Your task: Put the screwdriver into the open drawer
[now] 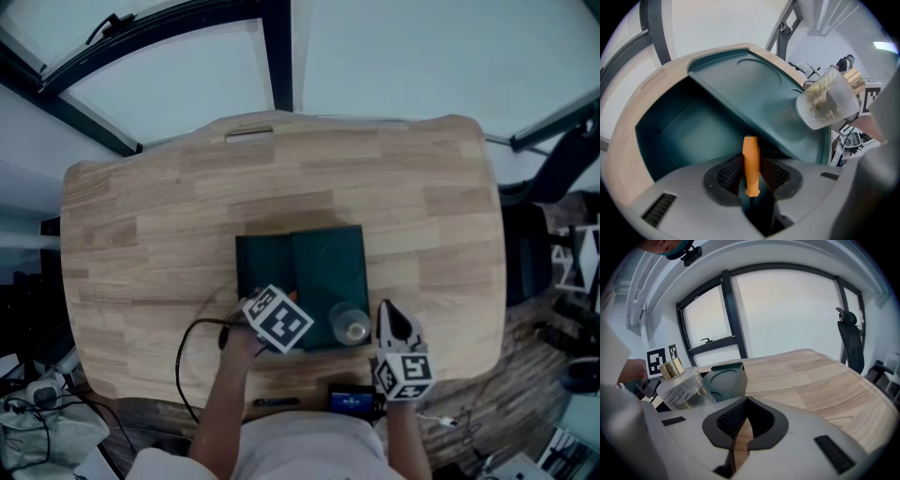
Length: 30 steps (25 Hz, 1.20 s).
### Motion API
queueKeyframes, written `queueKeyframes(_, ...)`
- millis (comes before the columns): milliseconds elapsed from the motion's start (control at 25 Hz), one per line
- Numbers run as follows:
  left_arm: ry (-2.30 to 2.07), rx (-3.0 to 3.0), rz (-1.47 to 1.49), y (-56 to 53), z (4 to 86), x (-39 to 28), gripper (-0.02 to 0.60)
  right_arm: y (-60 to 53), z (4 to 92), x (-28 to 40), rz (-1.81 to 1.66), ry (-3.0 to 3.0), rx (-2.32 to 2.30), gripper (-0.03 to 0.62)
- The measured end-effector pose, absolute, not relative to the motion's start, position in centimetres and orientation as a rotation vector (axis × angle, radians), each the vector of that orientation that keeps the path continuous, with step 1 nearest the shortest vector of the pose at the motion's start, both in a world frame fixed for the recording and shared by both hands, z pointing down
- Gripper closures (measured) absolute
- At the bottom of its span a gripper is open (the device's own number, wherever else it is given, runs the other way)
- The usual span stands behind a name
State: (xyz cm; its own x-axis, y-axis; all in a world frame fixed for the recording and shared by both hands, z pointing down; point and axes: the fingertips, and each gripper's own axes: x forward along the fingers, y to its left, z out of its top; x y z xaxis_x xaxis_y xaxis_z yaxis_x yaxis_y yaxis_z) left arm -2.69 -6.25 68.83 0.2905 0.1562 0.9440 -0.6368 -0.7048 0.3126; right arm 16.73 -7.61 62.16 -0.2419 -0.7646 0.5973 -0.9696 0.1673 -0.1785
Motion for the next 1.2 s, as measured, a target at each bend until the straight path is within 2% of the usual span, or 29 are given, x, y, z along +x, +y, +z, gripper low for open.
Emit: queueKeyframes(1200,-0.373,1.914,1.525,-6.19,68.72,-2.68,0.469,-7.65,61.98,16.41,0.77,-2.078,1.658,0.597)
